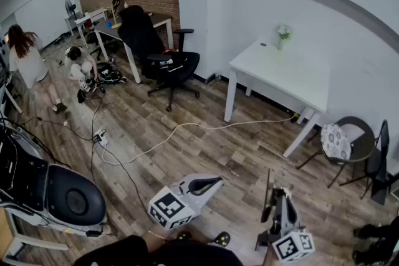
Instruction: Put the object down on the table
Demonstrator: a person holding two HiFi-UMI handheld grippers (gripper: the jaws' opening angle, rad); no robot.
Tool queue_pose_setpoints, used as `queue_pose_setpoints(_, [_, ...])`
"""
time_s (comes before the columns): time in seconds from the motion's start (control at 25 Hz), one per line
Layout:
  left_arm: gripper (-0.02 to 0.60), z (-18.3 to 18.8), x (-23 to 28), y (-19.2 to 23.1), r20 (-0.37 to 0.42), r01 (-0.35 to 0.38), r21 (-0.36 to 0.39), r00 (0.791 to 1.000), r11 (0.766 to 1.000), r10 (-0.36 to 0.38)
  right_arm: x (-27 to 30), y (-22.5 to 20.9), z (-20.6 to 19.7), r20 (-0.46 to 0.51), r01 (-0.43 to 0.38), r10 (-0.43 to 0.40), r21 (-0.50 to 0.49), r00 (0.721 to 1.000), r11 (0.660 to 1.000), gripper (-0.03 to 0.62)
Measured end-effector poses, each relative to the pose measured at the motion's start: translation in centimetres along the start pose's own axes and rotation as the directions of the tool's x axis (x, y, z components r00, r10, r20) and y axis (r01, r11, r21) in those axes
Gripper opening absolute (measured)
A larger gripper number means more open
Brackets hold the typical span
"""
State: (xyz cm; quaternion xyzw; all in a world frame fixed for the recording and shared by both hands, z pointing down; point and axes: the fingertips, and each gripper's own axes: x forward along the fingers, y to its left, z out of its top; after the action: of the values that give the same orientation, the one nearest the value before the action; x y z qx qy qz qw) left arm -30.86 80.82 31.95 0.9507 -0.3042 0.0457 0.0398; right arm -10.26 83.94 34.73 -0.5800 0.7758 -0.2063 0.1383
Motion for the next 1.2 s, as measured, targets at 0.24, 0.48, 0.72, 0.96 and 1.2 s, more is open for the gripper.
queue_pose_setpoints(0.24, [0.000,-0.3,1.3,-0.6,0.000,0.000,-0.010,1.000,1.000,0.000,0.1,-1.1,0.6,0.004,-0.006,0.006,0.002,1.000,1.000,0.012])
queue_pose_setpoints(0.48, [-0.002,0.0,2.9,-0.9,-0.011,-0.019,0.008,1.000,1.000,0.020,0.4,-2.4,1.5,0.005,-0.028,0.028,-0.004,1.000,1.000,0.012])
queue_pose_setpoints(0.72, [-0.002,0.0,5.4,-1.7,-0.012,-0.027,0.006,1.000,1.000,0.027,0.6,-4.7,2.3,-0.001,-0.049,0.049,0.004,0.999,0.999,0.012])
queue_pose_setpoints(0.96, [-0.002,-0.6,8.0,-2.8,-0.010,-0.030,-0.014,1.000,0.999,0.030,0.4,-7.3,3.1,-0.003,-0.065,0.065,-0.003,0.998,0.998,0.014])
queue_pose_setpoints(1.2, [-0.001,-1.0,8.7,-3.8,-0.019,-0.049,-0.028,0.999,0.998,0.049,0.3,-8.2,3.8,-0.002,-0.091,0.091,-0.018,0.996,0.996,0.014])
